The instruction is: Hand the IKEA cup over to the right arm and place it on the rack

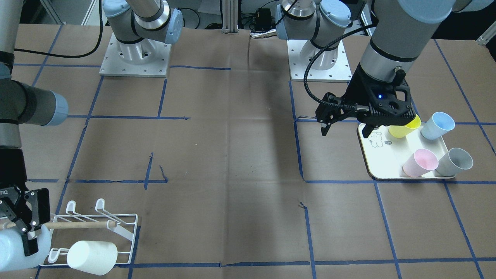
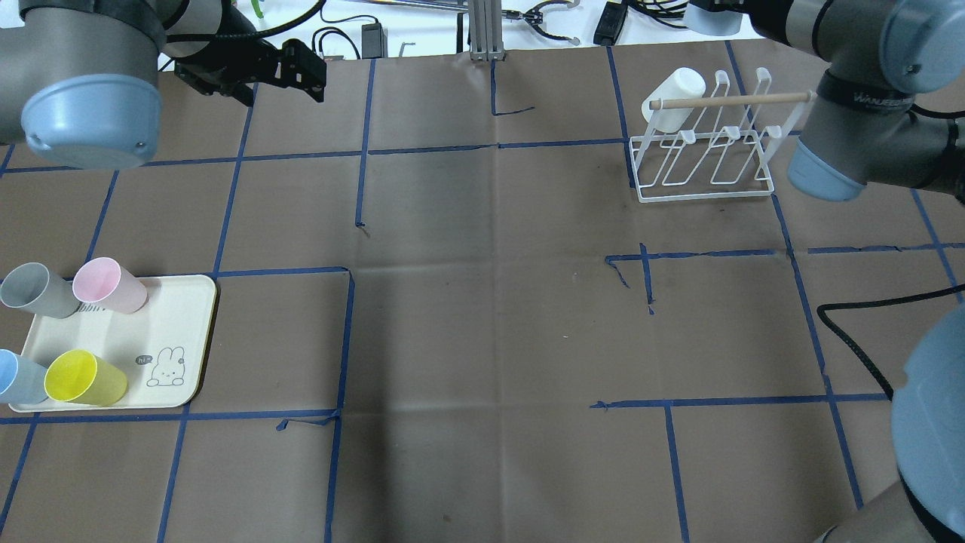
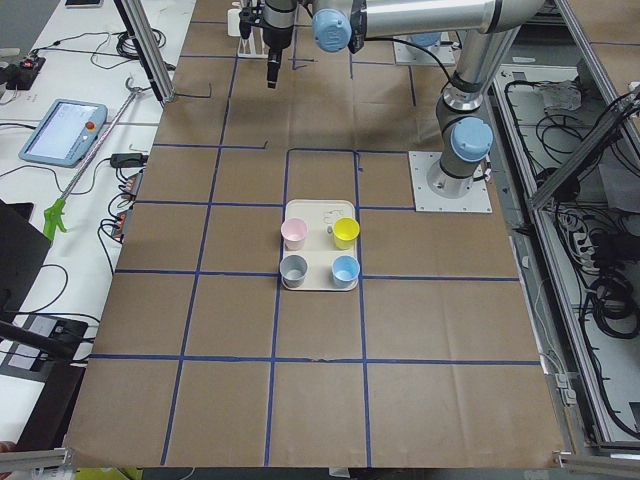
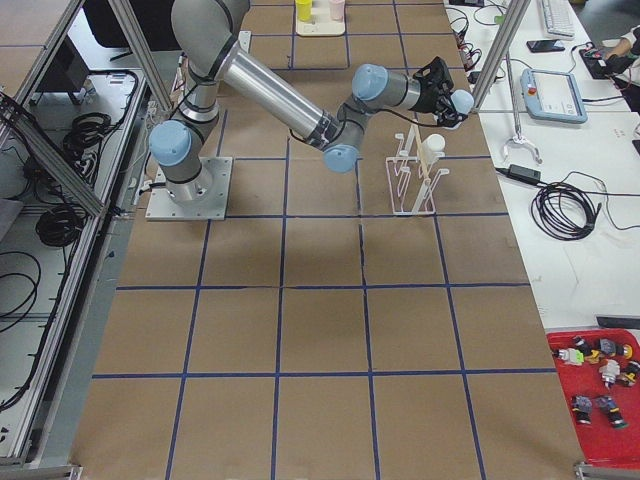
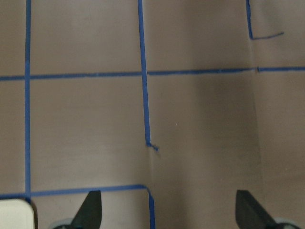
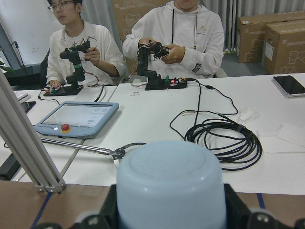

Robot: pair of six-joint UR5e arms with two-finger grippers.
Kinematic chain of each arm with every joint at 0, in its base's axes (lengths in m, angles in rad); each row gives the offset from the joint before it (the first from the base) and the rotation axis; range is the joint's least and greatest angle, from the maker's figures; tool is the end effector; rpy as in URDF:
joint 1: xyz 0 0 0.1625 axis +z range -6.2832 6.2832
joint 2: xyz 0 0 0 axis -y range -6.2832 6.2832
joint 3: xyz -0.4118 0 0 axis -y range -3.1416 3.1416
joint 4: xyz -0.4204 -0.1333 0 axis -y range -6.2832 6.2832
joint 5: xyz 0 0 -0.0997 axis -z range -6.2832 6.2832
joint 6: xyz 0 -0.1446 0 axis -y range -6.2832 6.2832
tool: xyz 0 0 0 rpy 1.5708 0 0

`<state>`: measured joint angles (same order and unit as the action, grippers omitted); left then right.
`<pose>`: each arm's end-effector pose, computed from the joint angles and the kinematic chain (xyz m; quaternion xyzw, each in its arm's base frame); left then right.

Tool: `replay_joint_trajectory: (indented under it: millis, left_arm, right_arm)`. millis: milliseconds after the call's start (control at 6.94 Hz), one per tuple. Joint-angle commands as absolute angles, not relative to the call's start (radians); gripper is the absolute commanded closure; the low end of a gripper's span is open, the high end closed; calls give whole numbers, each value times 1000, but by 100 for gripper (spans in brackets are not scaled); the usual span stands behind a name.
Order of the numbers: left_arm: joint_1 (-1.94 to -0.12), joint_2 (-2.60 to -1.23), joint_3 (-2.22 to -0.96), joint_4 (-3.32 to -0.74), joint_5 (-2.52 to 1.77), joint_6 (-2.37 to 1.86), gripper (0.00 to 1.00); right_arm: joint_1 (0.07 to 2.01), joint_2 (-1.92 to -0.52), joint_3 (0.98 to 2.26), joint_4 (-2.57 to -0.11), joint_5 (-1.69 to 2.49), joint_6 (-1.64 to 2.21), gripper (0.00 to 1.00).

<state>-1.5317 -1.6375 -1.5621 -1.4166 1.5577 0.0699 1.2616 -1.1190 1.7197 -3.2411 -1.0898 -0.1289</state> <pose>-0.1132 -0.5651 0.4147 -0.0157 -0.9987 0.0484 0.0039 -0.0183 -0.7153 0.3212 -0.0457 0.8431 -0.5277 0.0925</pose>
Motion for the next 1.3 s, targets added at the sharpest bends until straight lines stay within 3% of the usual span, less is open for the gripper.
replay_joint_trajectory:
  millis: [0, 1152]
  left_arm:
    - [-1534, -1618, -1533, -1535, 1582, 64, 0]
    - [-1540, -1575, -1554, -1534, 1554, -17, 0]
  right_arm:
    - [1211, -1031, 1671, -3275, -1072, -280, 83]
    - [1170, -980, 1785, -3379, -1054, -348, 83]
